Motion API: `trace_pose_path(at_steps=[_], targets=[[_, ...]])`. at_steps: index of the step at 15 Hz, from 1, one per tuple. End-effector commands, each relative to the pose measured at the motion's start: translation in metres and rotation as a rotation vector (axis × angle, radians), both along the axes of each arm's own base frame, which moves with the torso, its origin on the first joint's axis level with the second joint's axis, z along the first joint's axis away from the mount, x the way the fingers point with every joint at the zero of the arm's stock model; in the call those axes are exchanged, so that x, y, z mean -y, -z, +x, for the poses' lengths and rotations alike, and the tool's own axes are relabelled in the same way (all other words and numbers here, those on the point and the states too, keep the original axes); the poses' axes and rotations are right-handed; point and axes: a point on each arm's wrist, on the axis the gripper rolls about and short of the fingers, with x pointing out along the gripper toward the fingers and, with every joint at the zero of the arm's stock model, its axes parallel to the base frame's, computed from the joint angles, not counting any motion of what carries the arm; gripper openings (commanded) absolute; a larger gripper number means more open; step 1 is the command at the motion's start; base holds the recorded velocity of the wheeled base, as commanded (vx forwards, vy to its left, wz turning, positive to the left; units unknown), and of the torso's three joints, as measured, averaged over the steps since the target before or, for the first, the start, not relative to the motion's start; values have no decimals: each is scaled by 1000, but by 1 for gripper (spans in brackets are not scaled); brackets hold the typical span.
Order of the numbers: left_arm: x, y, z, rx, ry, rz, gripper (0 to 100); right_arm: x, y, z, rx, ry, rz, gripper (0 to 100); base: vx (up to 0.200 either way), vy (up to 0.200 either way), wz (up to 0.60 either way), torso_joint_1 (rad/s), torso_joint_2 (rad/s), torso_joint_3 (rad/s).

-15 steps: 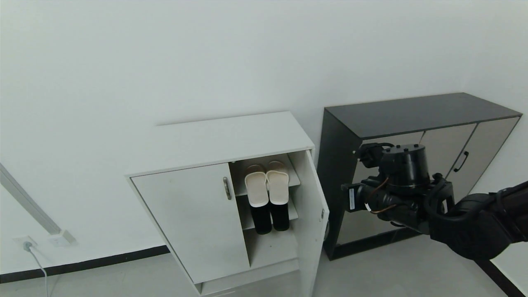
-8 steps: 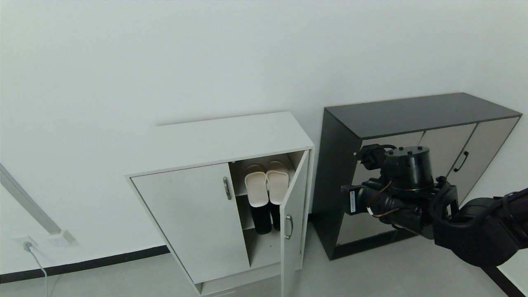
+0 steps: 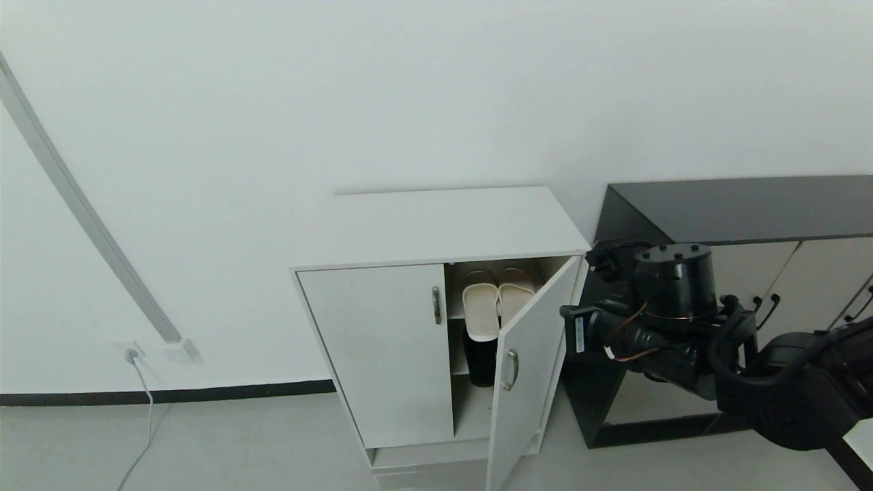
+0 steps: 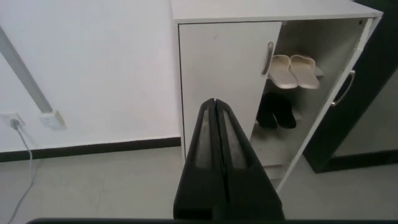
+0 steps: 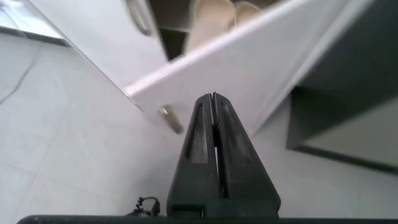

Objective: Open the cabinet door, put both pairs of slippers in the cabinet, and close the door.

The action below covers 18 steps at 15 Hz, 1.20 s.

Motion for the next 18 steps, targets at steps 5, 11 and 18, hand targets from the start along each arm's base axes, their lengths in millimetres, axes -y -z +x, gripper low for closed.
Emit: trace_pose_path(at_steps=[5,11,18], targets=[[0,0,0,2,-2,0,0,14,23,-9,-20,-102,-41,0,0,0,0,0,0,0],[0,0,0,1,-2,3,0,13,71,1,-68,-123,-58,0,0,0,0,0,0,0],[0,0,0,1,-2,4,0,-21,109,51,-3,-121,-21,0,0,0,0,0,0,0]])
